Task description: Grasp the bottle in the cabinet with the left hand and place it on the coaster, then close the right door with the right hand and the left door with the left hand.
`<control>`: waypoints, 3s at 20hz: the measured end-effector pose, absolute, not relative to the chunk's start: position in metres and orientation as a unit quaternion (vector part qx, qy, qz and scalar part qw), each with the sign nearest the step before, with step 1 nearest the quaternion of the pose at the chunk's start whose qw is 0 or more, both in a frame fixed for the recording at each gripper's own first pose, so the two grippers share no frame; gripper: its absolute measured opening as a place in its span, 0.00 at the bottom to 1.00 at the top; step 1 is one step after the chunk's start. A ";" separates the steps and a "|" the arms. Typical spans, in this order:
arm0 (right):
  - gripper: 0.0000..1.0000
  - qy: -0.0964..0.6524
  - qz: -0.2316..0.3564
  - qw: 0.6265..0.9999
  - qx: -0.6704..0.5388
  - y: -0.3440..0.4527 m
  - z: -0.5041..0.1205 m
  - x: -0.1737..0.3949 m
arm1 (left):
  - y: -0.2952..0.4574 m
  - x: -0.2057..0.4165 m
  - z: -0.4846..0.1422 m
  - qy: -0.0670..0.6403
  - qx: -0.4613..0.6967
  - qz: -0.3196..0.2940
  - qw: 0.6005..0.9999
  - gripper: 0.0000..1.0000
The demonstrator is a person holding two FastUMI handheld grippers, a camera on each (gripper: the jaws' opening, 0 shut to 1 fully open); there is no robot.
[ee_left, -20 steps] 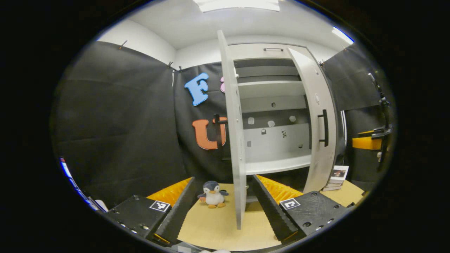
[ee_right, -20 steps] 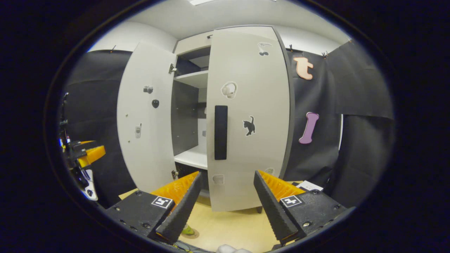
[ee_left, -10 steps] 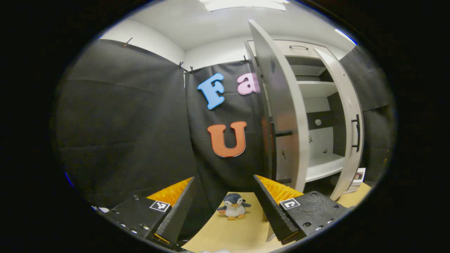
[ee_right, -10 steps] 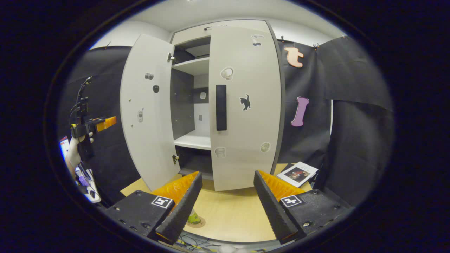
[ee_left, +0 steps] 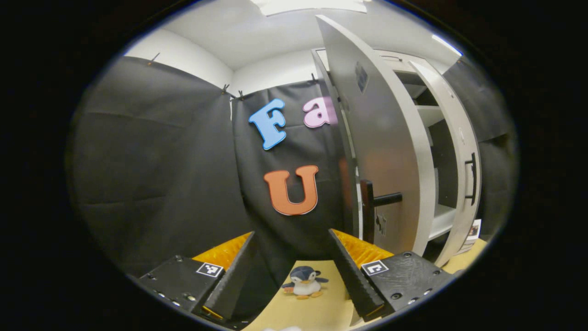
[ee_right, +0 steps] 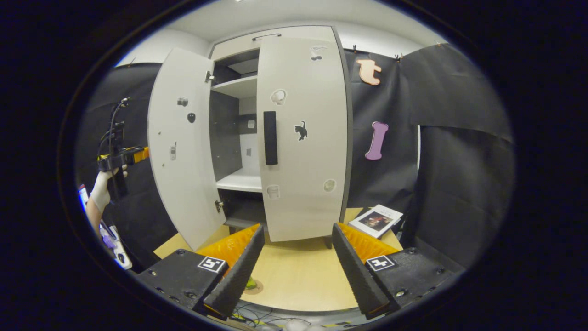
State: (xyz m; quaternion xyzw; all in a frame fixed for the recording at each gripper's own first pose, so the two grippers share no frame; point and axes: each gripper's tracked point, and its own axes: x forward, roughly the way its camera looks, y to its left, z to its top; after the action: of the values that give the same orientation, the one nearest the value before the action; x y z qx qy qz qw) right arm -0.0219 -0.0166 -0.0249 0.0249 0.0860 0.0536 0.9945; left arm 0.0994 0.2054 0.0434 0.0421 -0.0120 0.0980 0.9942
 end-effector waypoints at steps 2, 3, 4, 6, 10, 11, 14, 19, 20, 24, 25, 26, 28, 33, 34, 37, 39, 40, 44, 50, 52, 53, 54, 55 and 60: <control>0.96 0.090 0.055 0.994 0.027 -0.015 -0.027 -0.021 | 0.204 0.099 0.042 -0.014 0.039 0.098 0.994 0.96; 0.96 0.092 0.056 0.994 0.029 -0.015 -0.028 -0.021 | 0.203 0.099 0.043 -0.013 0.037 0.096 0.995 0.93; 0.94 0.095 0.058 0.993 0.030 -0.015 -0.029 -0.021 | 0.201 0.100 0.043 -0.012 0.037 0.094 0.995 0.90; 0.94 0.097 0.063 0.993 0.031 -0.014 -0.030 -0.022 | 0.198 0.100 0.043 -0.017 0.041 0.095 0.995 0.90; 0.96 0.095 0.064 0.993 0.039 -0.021 -0.031 -0.027 | 0.178 0.100 0.043 -0.009 0.032 0.083 0.996 0.92; 0.96 0.096 0.064 0.992 0.042 -0.024 -0.031 -0.027 | 0.171 0.098 0.044 -0.009 0.030 0.079 0.996 0.93; 0.94 0.097 0.061 0.992 0.043 -0.036 -0.029 -0.024 | 0.153 0.095 0.045 -0.011 0.031 0.073 0.997 0.93; 0.94 0.096 0.062 0.993 0.035 -0.049 -0.025 -0.021 | 0.127 0.097 0.045 -0.012 0.022 0.061 0.998 0.92; 0.94 0.096 0.061 0.993 0.032 -0.053 -0.024 -0.022 | 0.120 0.098 0.044 -0.011 0.017 0.056 0.998 0.92; 0.96 0.096 0.059 0.993 0.030 -0.065 -0.021 -0.028 | 0.093 0.104 0.045 -0.011 0.018 0.037 0.999 0.93; 0.96 0.095 0.058 0.993 0.030 -0.067 -0.021 -0.028 | 0.087 0.106 0.046 -0.011 0.021 0.031 0.999 0.93; 0.94 0.095 0.057 0.993 0.030 -0.070 -0.020 -0.029 | 0.081 0.108 0.046 -0.011 0.025 0.024 0.999 0.93; 0.94 0.094 0.054 0.994 0.030 -0.076 -0.019 -0.032 | 0.068 0.112 0.051 -0.016 0.038 0.017 0.999 0.87; 0.94 0.091 0.047 0.994 0.033 -0.084 -0.017 -0.038 | 0.051 0.113 0.059 -0.024 0.043 0.005 0.999 0.97; 0.96 0.091 0.045 0.994 0.034 -0.085 -0.018 -0.040 | 0.050 0.111 0.059 -0.024 0.044 0.004 0.999 0.97; 0.94 0.088 0.042 0.995 0.035 -0.085 -0.019 -0.042 | 0.045 0.103 0.053 -0.013 0.039 -0.001 0.999 0.97; 0.94 0.086 0.041 0.995 0.035 -0.082 -0.019 -0.045 | 0.040 0.093 0.048 -0.006 0.027 -0.004 1.000 0.97; 0.94 0.084 0.040 0.995 0.034 -0.081 -0.017 -0.045 | 0.035 0.086 0.045 -0.004 0.021 -0.011 1.000 0.97; 0.97 0.067 0.028 0.997 0.025 -0.074 -0.011 -0.042 | 0.023 0.055 0.030 0.007 0.013 -0.021 1.000 0.97; 0.96 0.029 0.025 0.999 0.018 -0.049 0.006 -0.037 | 0.018 0.015 0.000 0.036 0.002 -0.015 0.999 0.97; 0.97 0.020 0.026 0.999 0.020 -0.040 0.010 -0.035 | 0.022 0.002 -0.009 0.043 0.006 -0.006 0.999 0.97; 0.97 0.017 0.026 0.999 0.020 -0.036 0.010 -0.035 | 0.024 -0.006 -0.012 0.046 0.007 -0.003 0.999 0.98; 0.97 0.016 0.026 0.999 0.019 -0.032 0.009 -0.035 | 0.024 -0.012 -0.014 0.047 0.004 0.000 0.999 0.97; 0.97 0.014 0.025 0.999 0.019 -0.028 0.009 -0.036 | 0.023 -0.017 -0.016 0.047 0.000 -0.001 0.999 0.97; 0.97 0.014 0.021 1.000 0.015 -0.016 0.003 -0.041 | 0.038 -0.038 -0.022 0.047 0.002 0.015 0.999 0.97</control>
State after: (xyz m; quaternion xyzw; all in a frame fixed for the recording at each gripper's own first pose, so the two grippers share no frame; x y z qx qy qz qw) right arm -0.0414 -0.0159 0.0026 0.0151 0.0139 0.0212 0.9996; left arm -0.0378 0.0380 -0.0225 0.0015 0.0465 0.0153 0.9988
